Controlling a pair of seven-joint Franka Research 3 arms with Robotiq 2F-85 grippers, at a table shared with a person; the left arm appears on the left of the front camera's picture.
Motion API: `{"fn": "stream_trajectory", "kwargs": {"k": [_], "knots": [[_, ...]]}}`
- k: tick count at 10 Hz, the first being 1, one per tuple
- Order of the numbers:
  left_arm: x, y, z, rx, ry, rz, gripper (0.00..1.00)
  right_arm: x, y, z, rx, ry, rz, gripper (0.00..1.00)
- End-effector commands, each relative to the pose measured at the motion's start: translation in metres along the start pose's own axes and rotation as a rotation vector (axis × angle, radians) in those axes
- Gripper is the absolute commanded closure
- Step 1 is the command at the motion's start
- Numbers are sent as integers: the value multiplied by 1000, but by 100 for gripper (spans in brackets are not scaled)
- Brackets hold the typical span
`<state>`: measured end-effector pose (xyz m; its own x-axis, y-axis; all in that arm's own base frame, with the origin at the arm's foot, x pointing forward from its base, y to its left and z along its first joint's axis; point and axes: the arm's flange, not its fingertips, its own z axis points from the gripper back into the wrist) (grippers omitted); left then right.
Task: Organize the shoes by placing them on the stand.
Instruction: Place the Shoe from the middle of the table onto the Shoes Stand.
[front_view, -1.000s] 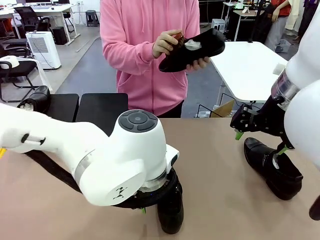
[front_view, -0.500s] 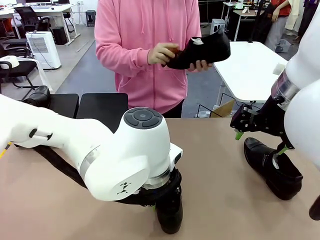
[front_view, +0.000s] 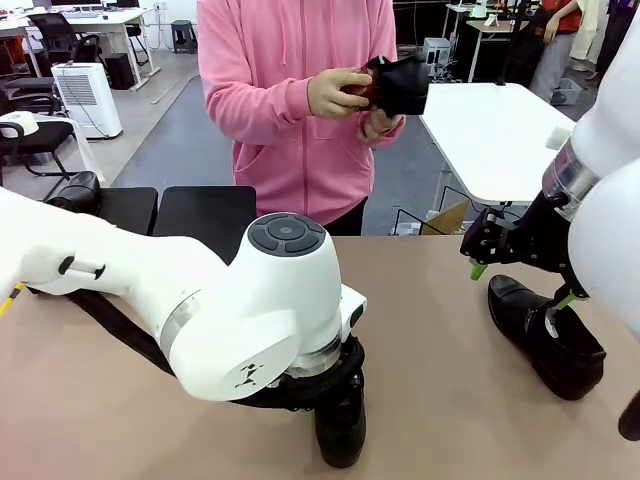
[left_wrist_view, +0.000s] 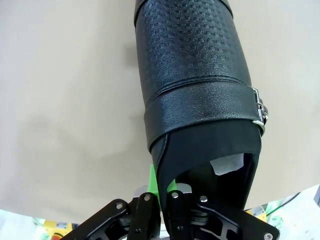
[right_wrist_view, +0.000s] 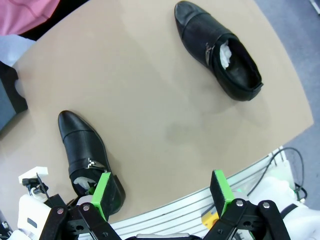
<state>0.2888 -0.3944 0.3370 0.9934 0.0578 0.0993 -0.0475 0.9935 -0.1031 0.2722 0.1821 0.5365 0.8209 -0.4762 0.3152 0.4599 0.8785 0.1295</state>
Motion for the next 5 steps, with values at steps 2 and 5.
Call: {"fn": "stream_trajectory", "kwargs": {"k": [2, 5], "knots": [[-11, 12, 44, -33, -25, -38, 100, 2, 2, 1, 8, -3, 8, 0], [13, 78, 129, -88, -185, -135, 100, 2, 2, 1, 8, -3, 8, 0]]}}
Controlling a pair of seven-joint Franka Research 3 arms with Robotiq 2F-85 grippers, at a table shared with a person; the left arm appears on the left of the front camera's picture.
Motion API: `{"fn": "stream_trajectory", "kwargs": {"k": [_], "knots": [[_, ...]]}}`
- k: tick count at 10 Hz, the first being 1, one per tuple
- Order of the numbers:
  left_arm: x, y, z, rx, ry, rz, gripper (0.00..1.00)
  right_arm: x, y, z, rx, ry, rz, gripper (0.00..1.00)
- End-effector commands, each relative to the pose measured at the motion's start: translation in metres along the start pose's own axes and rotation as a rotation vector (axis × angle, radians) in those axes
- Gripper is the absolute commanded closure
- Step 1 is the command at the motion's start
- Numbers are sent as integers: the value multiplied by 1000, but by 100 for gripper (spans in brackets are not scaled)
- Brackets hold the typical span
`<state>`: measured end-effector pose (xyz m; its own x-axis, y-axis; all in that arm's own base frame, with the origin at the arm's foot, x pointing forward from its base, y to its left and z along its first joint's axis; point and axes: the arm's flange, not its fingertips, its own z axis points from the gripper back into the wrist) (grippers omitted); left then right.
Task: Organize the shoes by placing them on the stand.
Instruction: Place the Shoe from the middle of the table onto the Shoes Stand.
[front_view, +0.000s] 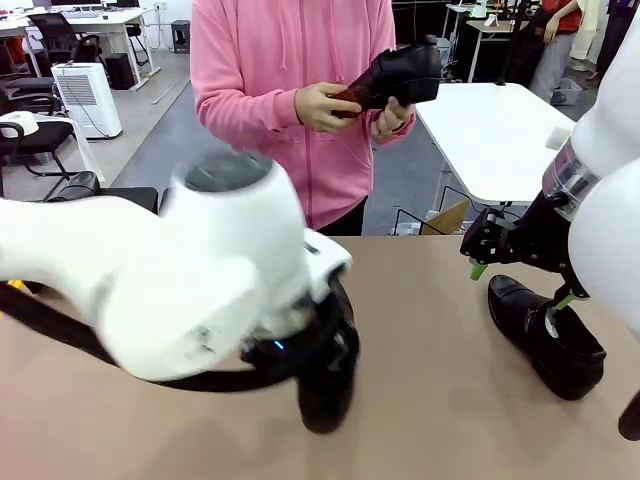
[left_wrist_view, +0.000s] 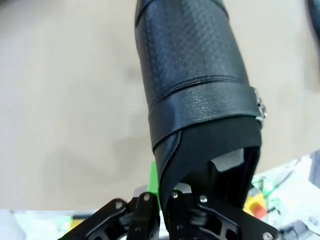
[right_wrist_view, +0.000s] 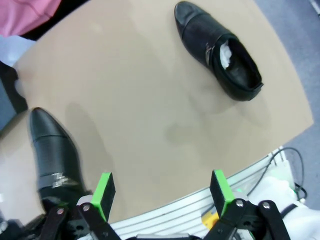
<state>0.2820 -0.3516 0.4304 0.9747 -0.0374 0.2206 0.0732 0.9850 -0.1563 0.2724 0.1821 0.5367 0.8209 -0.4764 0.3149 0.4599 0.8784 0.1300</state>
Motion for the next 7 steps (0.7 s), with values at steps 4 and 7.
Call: {"fn": "stream_trajectory", "kwargs": {"k": [4, 7], "knots": [[98, 134, 73, 125, -313, -48, 100, 1, 2, 0, 8, -3, 8, 0], [136, 179, 90, 191, -352, 10, 100, 1, 2, 0, 8, -3, 8, 0]]}}
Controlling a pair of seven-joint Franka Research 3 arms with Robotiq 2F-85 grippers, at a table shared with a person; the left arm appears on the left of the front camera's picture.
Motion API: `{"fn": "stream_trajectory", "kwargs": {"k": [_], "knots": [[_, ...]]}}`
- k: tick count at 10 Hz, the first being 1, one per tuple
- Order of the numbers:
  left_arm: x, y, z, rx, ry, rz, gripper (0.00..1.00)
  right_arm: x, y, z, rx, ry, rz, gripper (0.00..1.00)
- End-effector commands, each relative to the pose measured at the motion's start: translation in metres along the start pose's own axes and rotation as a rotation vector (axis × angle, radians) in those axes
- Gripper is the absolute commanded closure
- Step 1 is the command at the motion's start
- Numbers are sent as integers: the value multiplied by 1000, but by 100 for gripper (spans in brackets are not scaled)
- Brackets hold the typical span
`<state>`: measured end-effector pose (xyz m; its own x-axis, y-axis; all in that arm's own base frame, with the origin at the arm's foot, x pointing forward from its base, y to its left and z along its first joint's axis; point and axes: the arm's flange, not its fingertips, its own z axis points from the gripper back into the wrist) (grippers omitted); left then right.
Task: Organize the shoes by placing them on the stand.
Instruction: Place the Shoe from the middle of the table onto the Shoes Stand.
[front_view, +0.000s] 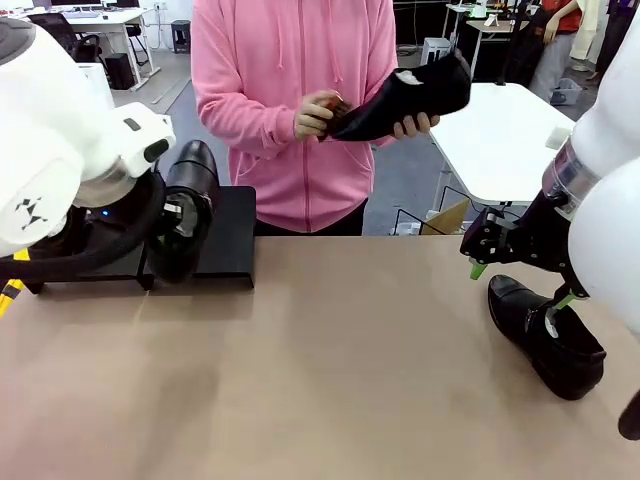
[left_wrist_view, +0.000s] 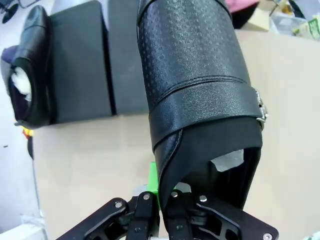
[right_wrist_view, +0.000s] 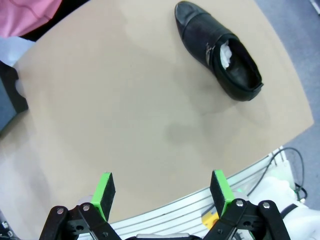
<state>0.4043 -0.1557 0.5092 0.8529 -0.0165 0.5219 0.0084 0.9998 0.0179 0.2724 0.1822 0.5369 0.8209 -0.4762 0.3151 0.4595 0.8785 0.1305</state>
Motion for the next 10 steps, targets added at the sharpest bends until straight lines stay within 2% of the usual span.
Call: {"fn": "stream_trajectory", "kwargs": {"k": [1, 2, 6, 8, 10], "knots": [[12, -6, 9, -26, -14, 85, 100, 1, 2, 0, 7, -3, 8, 0], [0, 0, 0, 0, 0, 0, 100, 1, 2, 0, 7, -3, 8, 0], [1, -3, -6, -5, 16, 12, 100, 1, 2, 0, 7, -3, 8, 0], [30, 34, -29, 22, -72, 72, 100, 1, 2, 0, 7, -3, 8, 0], [53, 68, -51, 8, -67, 84, 100, 1, 2, 0, 7, -3, 8, 0]]}}
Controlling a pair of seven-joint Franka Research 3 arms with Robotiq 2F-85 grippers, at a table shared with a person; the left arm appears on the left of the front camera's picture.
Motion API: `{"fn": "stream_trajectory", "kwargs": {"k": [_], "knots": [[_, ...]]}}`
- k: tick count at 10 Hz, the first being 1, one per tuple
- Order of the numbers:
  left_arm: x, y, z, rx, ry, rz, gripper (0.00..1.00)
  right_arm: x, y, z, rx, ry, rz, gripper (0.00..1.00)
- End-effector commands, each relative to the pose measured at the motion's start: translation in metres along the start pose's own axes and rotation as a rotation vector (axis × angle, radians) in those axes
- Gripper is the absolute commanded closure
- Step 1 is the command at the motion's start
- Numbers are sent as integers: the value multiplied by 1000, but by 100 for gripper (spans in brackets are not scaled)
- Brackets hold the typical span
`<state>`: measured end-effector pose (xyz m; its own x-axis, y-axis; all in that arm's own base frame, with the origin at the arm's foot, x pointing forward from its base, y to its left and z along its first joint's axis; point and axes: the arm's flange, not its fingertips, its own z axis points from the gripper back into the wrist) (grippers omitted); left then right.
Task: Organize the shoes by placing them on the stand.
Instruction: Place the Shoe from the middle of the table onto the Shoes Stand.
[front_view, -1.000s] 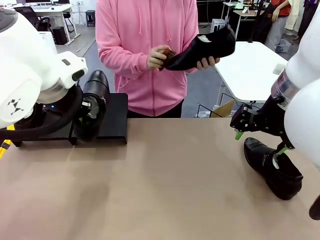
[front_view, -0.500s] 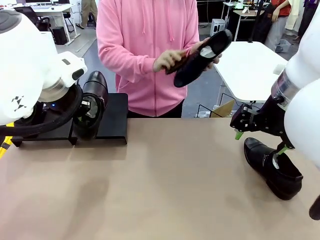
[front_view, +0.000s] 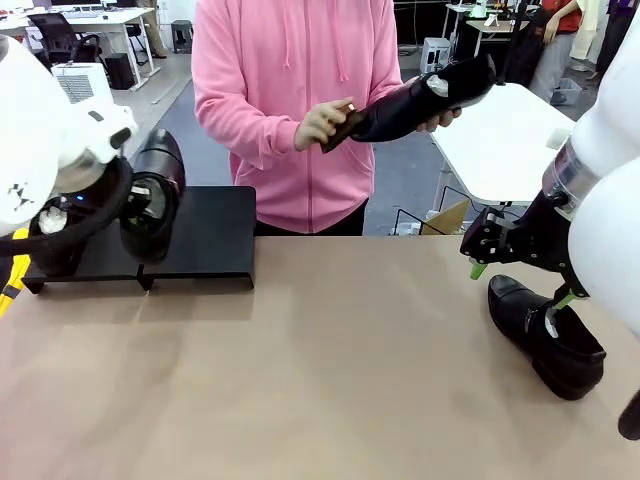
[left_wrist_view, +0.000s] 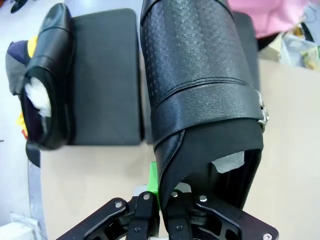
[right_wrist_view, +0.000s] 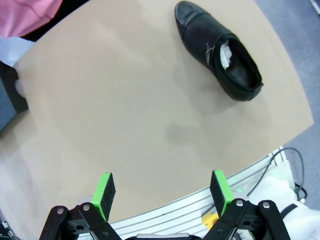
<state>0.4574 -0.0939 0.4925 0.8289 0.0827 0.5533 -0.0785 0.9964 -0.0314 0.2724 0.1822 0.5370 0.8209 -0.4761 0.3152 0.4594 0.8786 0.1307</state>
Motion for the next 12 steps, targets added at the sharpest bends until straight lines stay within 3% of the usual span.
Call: {"fn": "stream_trajectory", "kwargs": {"k": [1, 5, 12], "knots": [[29, 18, -17, 30, -45, -3, 100, 1, 2, 0, 7, -3, 8, 0], [50, 48, -41, 93, -49, -15, 100, 1, 2, 0, 7, -3, 8, 0], [47, 77, -77, 148, -35, -4, 100, 1, 2, 0, 7, -3, 8, 0]]}}
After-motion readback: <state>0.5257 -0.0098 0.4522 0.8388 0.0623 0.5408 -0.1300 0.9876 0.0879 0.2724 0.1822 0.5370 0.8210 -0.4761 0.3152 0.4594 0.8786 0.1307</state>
